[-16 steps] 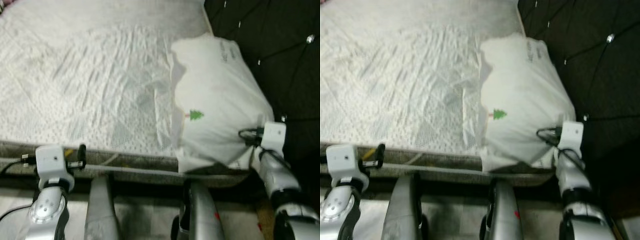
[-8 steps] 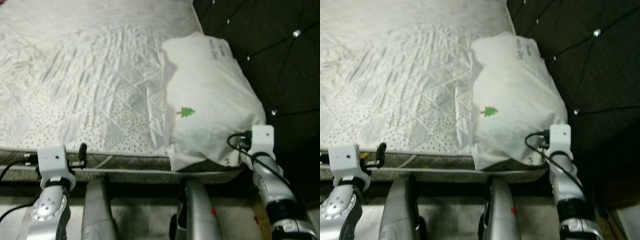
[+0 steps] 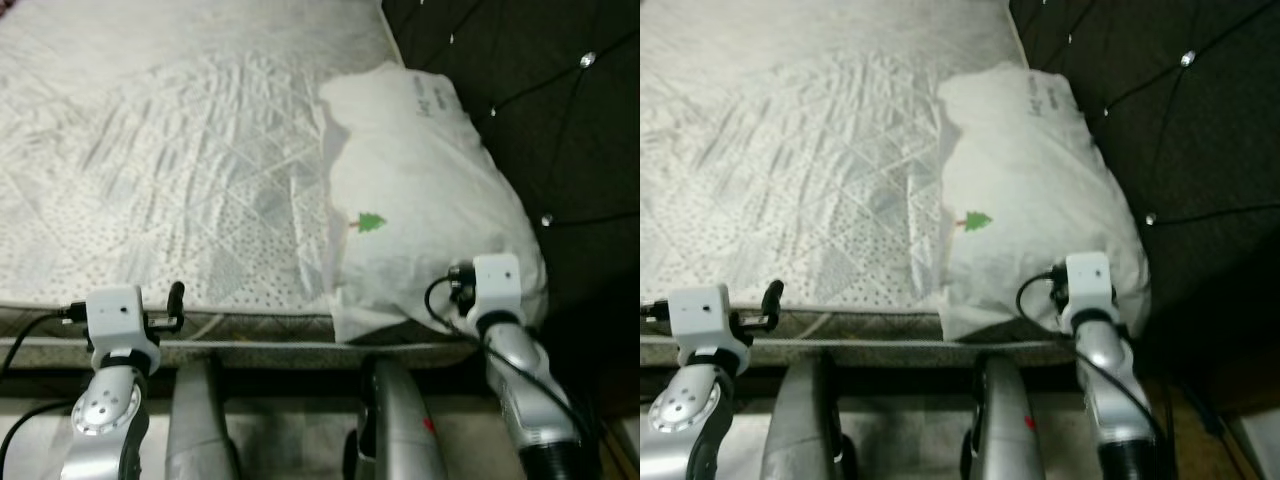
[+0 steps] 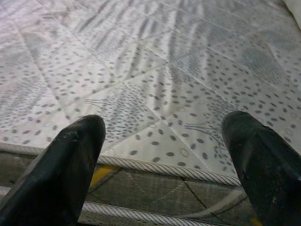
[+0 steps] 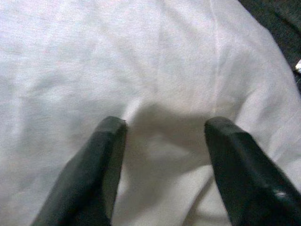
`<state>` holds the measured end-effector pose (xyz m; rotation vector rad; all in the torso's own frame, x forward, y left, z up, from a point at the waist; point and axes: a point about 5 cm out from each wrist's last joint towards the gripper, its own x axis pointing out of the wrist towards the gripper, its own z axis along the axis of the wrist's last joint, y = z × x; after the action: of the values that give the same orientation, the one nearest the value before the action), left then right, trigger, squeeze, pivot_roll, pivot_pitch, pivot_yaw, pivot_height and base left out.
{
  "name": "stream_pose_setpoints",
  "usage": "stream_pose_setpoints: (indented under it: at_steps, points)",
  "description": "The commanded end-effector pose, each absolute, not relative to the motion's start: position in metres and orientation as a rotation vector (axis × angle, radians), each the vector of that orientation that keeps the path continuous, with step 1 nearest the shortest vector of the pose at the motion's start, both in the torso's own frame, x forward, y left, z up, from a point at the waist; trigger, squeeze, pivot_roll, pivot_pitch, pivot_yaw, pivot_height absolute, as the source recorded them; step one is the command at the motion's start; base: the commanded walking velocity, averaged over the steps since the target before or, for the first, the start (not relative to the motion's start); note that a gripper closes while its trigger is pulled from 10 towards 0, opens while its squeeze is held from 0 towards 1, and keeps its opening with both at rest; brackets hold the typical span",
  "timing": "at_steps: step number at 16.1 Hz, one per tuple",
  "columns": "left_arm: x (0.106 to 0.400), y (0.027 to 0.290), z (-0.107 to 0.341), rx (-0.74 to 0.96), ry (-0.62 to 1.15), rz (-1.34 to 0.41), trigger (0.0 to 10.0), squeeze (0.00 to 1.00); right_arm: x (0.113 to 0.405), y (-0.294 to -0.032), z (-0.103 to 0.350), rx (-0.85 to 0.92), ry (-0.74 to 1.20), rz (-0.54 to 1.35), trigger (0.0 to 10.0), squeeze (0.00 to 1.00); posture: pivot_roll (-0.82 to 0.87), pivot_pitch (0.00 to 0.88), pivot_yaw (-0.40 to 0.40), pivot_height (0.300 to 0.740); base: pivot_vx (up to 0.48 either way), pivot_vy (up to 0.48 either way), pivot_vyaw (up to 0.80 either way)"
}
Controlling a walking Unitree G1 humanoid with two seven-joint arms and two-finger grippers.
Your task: Clean up the room
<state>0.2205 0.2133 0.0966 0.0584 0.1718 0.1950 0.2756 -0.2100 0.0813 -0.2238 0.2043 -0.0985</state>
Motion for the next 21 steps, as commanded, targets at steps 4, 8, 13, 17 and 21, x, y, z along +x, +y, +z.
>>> stream_pose_setpoints:
  at_steps: [4,8,13,17,21]
  points:
    - [0.224,0.210,0.097,0.016,0.157,0.203,10.0,0.00,0.258,-0.201,0.099,-0.086,0.061,-0.138,10.0,1.00,0.03,0.041,-0.064,0.551,0.000,0.000,0.00]
    - [0.231,0.201,0.101,0.000,0.130,0.148,10.0,0.00,0.261,-0.177,0.107,-0.024,0.026,-0.091,10.0,1.00,0.01,0.042,-0.066,0.551,0.000,0.000,0.00]
    - [0.232,0.197,0.097,-0.014,0.134,0.113,10.0,0.00,0.275,-0.172,0.114,-0.025,0.016,-0.033,10.0,0.00,0.01,0.043,-0.070,0.579,0.000,0.000,0.00]
    - [0.232,0.196,0.098,-0.015,0.132,0.109,10.0,0.00,0.281,-0.177,0.116,-0.016,0.021,-0.041,10.0,0.00,0.01,0.046,-0.078,0.623,0.000,0.000,0.00]
    - [0.233,0.194,0.098,-0.021,0.130,0.106,10.0,0.00,0.285,-0.177,0.119,-0.014,0.016,-0.035,10.0,0.00,0.01,0.049,-0.083,0.680,0.000,0.000,0.00]
